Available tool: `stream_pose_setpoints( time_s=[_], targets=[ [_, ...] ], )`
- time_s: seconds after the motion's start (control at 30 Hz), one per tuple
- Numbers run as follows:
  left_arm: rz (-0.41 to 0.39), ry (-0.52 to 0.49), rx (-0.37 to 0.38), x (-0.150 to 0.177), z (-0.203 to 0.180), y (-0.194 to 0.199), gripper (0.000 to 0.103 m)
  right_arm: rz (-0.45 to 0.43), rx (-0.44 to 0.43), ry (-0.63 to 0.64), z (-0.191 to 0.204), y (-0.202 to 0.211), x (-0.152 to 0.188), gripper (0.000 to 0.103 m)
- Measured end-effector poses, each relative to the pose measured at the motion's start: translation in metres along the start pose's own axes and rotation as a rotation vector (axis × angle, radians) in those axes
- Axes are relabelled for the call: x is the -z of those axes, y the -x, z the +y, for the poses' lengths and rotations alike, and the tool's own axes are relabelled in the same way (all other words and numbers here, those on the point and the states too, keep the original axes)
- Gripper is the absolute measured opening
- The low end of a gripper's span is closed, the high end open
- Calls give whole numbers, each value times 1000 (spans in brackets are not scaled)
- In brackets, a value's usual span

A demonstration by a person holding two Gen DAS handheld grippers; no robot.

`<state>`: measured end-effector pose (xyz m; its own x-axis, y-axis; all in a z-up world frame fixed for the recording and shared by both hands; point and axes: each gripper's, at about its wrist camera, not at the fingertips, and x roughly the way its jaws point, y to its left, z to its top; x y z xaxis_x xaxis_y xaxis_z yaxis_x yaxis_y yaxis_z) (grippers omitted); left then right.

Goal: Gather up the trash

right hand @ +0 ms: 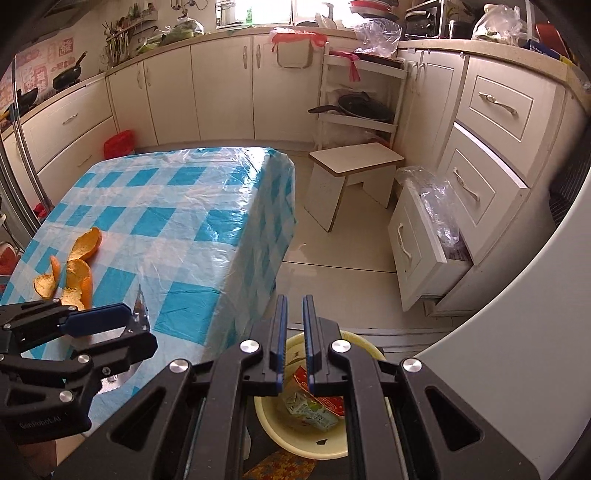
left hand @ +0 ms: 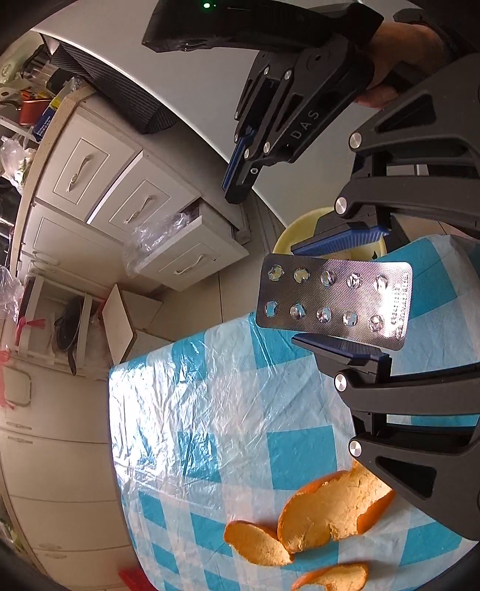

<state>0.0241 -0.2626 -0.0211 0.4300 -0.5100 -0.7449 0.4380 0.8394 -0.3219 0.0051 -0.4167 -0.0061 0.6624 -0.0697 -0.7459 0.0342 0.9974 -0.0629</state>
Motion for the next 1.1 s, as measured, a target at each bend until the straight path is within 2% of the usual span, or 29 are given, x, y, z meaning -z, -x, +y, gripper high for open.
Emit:
stream_pose_setpoints(
  time_s=[0.2,0.4,0.67,0.77,0.87,0.9,0.93,1.0,1.1],
  targets=[
    [1,23,6,-4,6,4,40,20,25,15,0,-3,1,9],
    [0,51,52,-4,7,5,40,12,-46,-47,-13,2,3,9],
    [-24,70,53,-7,20,20,40,1,-90,-65,-13,5,0,9],
    [-56,66,43,-12,28,39,40,-16,-179,-96,-12,8,-2,9],
    [-115,90,13,-21,51,69,40,-25,-335,-79,10,9,-9,9],
    [-136,101,0,-23,59,79,40,-12,-403,-70,22,7,-11,12],
    [-155,114,-14,-26,68,88,40,6,-459,-61,35,2,-12,28],
    [-189,138,-40,-30,86,105,40,23,-508,-16,65,-5,-14,45],
    [-227,171,-70,-32,113,125,40,83,-561,48,106,-21,-14,45]
  ],
)
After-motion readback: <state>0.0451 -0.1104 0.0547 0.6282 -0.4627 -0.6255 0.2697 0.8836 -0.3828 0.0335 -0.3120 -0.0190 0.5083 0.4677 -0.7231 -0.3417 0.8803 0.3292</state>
